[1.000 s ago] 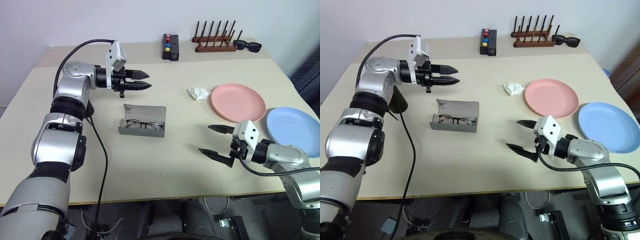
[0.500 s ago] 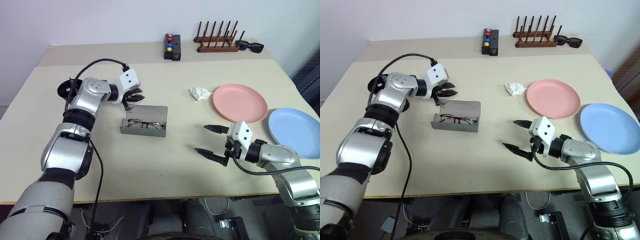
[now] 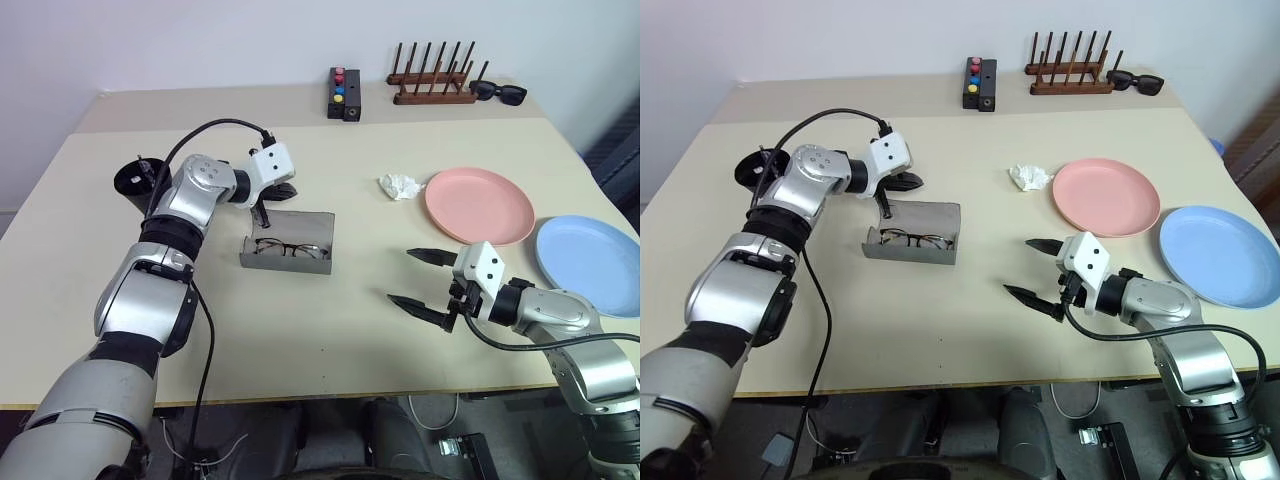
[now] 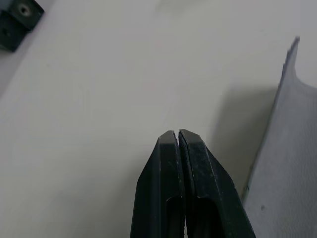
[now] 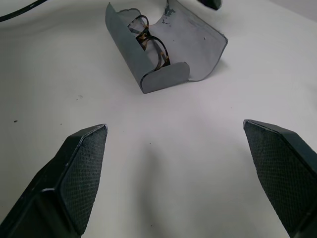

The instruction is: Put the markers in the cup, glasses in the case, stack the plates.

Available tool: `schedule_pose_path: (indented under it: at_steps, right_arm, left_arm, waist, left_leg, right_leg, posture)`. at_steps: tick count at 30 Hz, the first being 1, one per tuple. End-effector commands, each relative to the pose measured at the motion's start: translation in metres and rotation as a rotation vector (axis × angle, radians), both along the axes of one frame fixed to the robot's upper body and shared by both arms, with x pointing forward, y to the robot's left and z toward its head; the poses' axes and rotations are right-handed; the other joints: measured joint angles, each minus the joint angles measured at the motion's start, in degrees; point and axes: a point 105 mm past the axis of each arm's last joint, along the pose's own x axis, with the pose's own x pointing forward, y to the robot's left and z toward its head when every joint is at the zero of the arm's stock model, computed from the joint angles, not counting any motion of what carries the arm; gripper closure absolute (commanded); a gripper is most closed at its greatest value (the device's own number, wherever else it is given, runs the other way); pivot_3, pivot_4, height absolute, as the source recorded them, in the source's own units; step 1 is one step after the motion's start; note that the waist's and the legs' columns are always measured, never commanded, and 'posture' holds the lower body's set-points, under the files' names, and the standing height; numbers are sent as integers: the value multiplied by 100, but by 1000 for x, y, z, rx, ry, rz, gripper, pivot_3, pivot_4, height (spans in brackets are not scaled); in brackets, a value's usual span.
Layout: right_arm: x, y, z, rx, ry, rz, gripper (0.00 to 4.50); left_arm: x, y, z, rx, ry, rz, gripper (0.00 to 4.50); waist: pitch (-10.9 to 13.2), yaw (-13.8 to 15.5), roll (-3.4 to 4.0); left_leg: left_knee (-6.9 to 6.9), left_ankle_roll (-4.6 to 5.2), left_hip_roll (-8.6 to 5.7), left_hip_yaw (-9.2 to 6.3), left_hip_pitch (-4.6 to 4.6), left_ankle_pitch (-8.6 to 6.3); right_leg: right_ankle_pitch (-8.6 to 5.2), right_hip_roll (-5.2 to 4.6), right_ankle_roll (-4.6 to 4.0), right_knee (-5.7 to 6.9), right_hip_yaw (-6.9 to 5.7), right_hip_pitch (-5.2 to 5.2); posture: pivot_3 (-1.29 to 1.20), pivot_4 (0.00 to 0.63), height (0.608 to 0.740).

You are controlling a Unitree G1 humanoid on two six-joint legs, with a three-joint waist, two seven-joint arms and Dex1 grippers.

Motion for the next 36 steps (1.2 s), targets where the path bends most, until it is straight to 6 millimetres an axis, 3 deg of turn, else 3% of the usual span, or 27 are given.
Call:
schedule_pose_path:
  at_steps: [1, 10, 24, 30, 36]
  right_arm:
    - [-2, 6, 15, 17, -51, 21, 0]
    - [2, -1, 16, 6, -43, -9, 0]
    - [-11, -46, -4, -43, 17, -88, 0]
    - [-12, -46, -2, -39, 17, -91, 0]
    - [-10, -40, 0, -30, 18, -78, 0]
  left_arm:
    - [-1, -2, 6, 32, -13, -28, 4461]
    - [-10, -1, -2, 49, 42, -90, 4461]
    - [-44, 16, -1, 53, 115, -167, 4461]
    - [-70, 15, -12, 54, 172, -184, 4461]
    - [-83, 9, -23, 51, 187, -173, 4461]
  waist:
    - [0, -2, 0]
    - [0, -3, 0]
    - [-1, -42, 2]
    - [-2, -26, 4]
    - [-5, 12, 8]
  left_leg:
    - [0, 0, 0, 0, 0, 0]
    - [0, 0, 0, 0, 0, 0]
    - [-3, 1, 1, 0, 1, -1]
    - [-1, 1, 2, 0, 1, -1]
    - [0, 1, 2, 0, 6, -1]
  right_leg:
    - [0, 0, 0, 0, 0, 0]
    - [0, 0, 0, 0, 0, 0]
    - [0, 0, 0, 0, 1, 0]
    - [0, -1, 0, 0, 4, 1]
    - [0, -2, -1, 0, 5, 6]
  posture:
    - [0, 150, 740]
    - [0, 150, 740]
    - [0, 150, 740]
    - [0, 150, 740]
    - [0, 150, 740]
